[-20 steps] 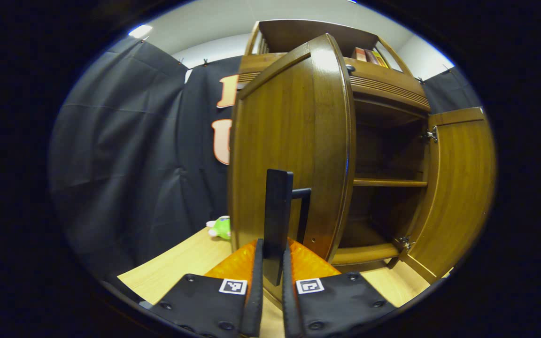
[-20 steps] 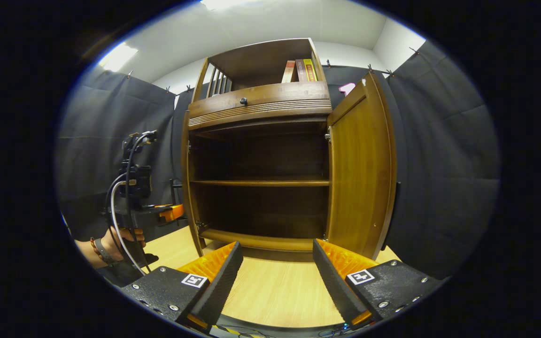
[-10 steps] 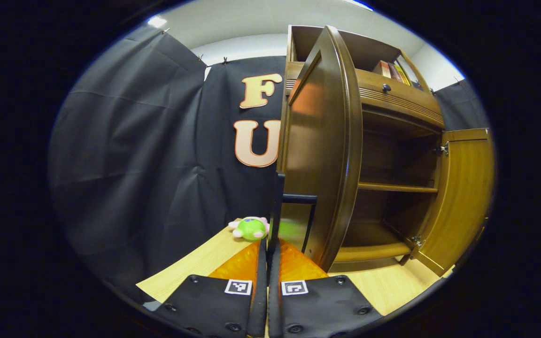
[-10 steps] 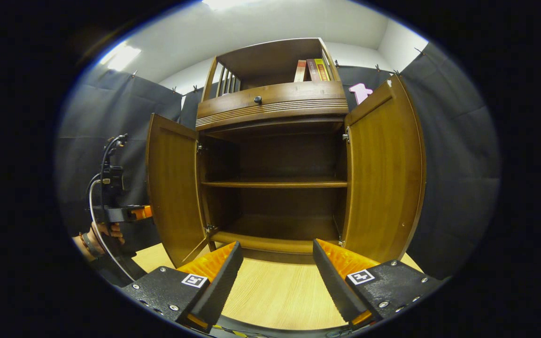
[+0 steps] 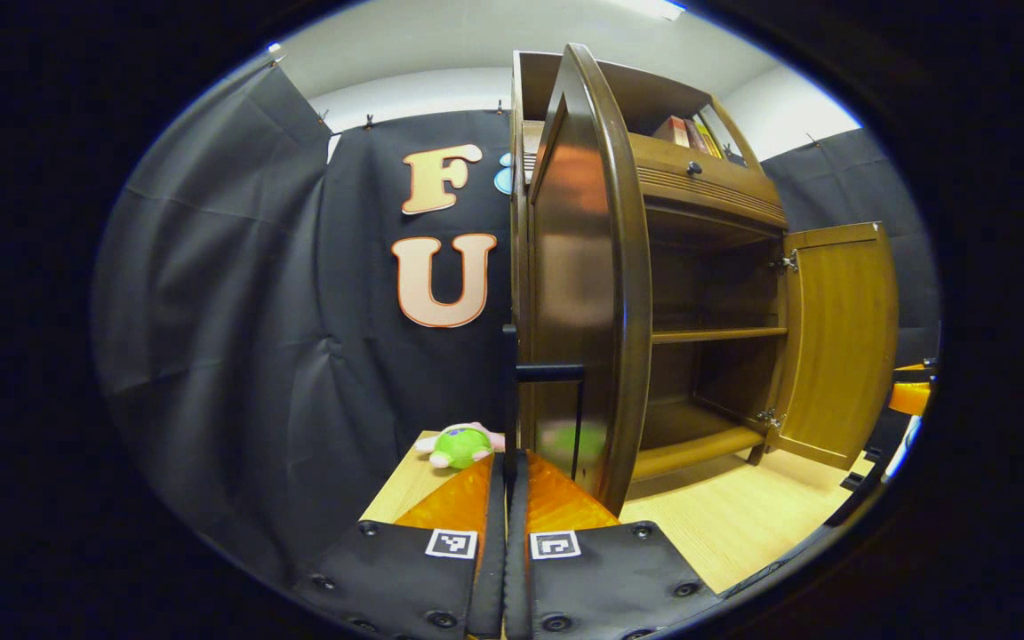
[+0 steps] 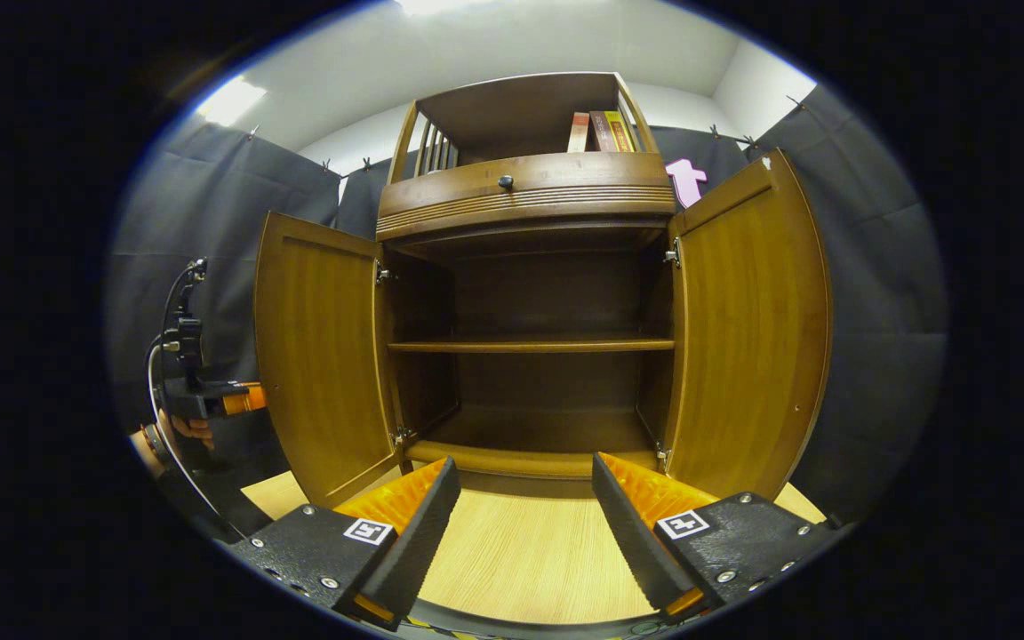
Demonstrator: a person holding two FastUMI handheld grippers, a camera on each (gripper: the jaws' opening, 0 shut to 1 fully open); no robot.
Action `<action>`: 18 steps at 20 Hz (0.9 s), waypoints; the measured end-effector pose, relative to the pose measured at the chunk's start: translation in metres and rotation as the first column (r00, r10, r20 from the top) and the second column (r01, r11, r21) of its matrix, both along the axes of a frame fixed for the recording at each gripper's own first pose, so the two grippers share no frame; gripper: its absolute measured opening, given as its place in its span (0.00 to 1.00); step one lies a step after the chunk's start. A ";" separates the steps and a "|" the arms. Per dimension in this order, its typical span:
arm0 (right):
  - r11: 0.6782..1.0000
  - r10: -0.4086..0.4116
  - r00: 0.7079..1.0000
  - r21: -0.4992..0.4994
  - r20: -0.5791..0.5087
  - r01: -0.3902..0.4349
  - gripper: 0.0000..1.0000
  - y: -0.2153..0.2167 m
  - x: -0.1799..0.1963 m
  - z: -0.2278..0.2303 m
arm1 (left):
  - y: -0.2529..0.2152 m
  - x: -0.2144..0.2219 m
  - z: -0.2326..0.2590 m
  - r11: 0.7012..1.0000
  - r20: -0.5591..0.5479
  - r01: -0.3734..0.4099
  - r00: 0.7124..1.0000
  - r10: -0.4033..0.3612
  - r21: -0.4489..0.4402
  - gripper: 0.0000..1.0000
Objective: Open the right door of the double-door shoe cabinet with the right hand, and open the left door with the left hand.
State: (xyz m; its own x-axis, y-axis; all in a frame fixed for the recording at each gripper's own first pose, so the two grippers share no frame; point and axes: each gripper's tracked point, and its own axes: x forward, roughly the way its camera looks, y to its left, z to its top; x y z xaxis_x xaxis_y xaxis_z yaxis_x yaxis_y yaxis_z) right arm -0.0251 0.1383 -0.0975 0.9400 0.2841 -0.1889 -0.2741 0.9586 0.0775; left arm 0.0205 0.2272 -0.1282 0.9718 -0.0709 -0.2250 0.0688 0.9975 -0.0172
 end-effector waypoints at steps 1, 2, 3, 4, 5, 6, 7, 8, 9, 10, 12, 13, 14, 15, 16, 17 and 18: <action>1.000 0.000 1.000 0.000 0.000 0.000 0.92 0.005 -0.002 0.000 | 0.006 0.001 0.000 1.000 0.003 0.022 1.000 -0.022 -0.013 0.00; 1.000 0.002 1.000 0.000 -0.001 -0.002 0.93 0.009 -0.003 0.000 | 0.016 0.001 0.002 0.999 0.008 0.033 0.999 -0.033 -0.020 0.01; 1.000 0.003 1.000 -0.002 -0.001 -0.003 0.93 0.012 -0.004 0.001 | 0.022 0.003 0.002 0.999 0.013 0.047 0.999 -0.047 -0.026 0.00; 1.000 0.005 1.000 -0.007 0.001 -0.005 0.93 0.015 -0.005 0.003 | 0.024 0.003 0.001 0.997 0.016 0.065 0.998 -0.064 -0.032 0.01; 1.000 0.006 1.000 -0.013 0.000 -0.006 0.93 0.017 -0.006 0.004 | 0.027 0.001 0.000 0.996 0.017 0.084 0.996 -0.083 -0.028 0.08; 1.000 0.012 1.000 -0.016 0.000 -0.012 0.93 0.020 -0.006 0.004 | 0.030 -0.003 -0.004 0.995 0.017 0.100 0.995 -0.100 -0.027 0.15; 1.000 0.015 1.000 -0.018 -0.002 -0.015 0.93 0.021 -0.006 0.003 | 0.029 -0.008 -0.004 0.994 0.009 0.108 0.994 -0.107 -0.034 0.15; 1.000 0.018 1.000 -0.020 -0.012 -0.018 0.93 0.022 -0.008 0.000 | 0.028 -0.015 -0.003 0.993 0.004 0.106 0.994 -0.106 -0.052 0.14; 1.000 0.023 1.000 -0.021 -0.020 -0.023 0.93 0.022 -0.009 -0.002 | 0.029 -0.021 -0.003 0.993 0.001 0.100 0.995 -0.100 -0.069 0.15; 0.999 0.025 0.999 -0.021 -0.020 -0.026 0.93 0.022 -0.008 -0.001 | 0.032 -0.031 -0.002 0.994 0.000 0.087 0.996 -0.087 -0.066 0.15; 0.999 0.031 0.999 -0.013 -0.019 -0.032 0.93 0.020 -0.007 0.000 | 0.036 -0.054 0.004 0.998 -0.009 0.049 0.999 -0.050 -0.050 0.15; 0.999 0.034 0.999 -0.009 -0.016 -0.034 0.93 0.019 -0.005 0.001 | 0.033 -0.067 0.011 0.998 -0.006 0.038 0.999 -0.038 -0.051 0.13; 0.999 0.039 0.999 -0.005 -0.017 -0.040 0.93 0.017 -0.004 0.001 | 0.031 -0.077 0.020 0.999 0.004 0.021 1.000 -0.020 -0.046 0.09; 0.999 0.047 0.999 0.000 -0.018 -0.047 0.93 0.016 -0.002 0.002 | 0.027 -0.085 0.031 1.000 0.018 0.007 1.000 -0.006 -0.019 0.08; 0.998 0.055 0.998 0.006 -0.019 -0.055 0.93 0.015 -0.002 0.002 | 0.020 -0.091 0.047 1.000 0.045 -0.006 0.999 0.006 0.018 0.08; 0.998 0.062 0.998 0.012 -0.016 -0.062 0.93 0.013 -0.002 0.003 | 0.010 -0.094 0.065 0.999 0.075 -0.016 0.997 0.013 0.034 0.08; 0.998 0.067 0.998 0.019 -0.010 -0.067 0.93 0.010 -0.001 0.006 | -0.014 -0.100 0.079 1.000 0.099 -0.003 0.995 0.001 0.025 0.08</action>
State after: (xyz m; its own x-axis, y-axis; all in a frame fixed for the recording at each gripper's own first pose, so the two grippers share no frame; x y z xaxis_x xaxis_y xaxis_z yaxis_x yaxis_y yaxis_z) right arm -0.0264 0.1487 -0.0914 0.9166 0.3500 -0.1931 -0.3368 0.9364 0.0987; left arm -0.0795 0.2136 -0.0491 0.9895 -0.0645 -0.1297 0.0669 0.9977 0.0142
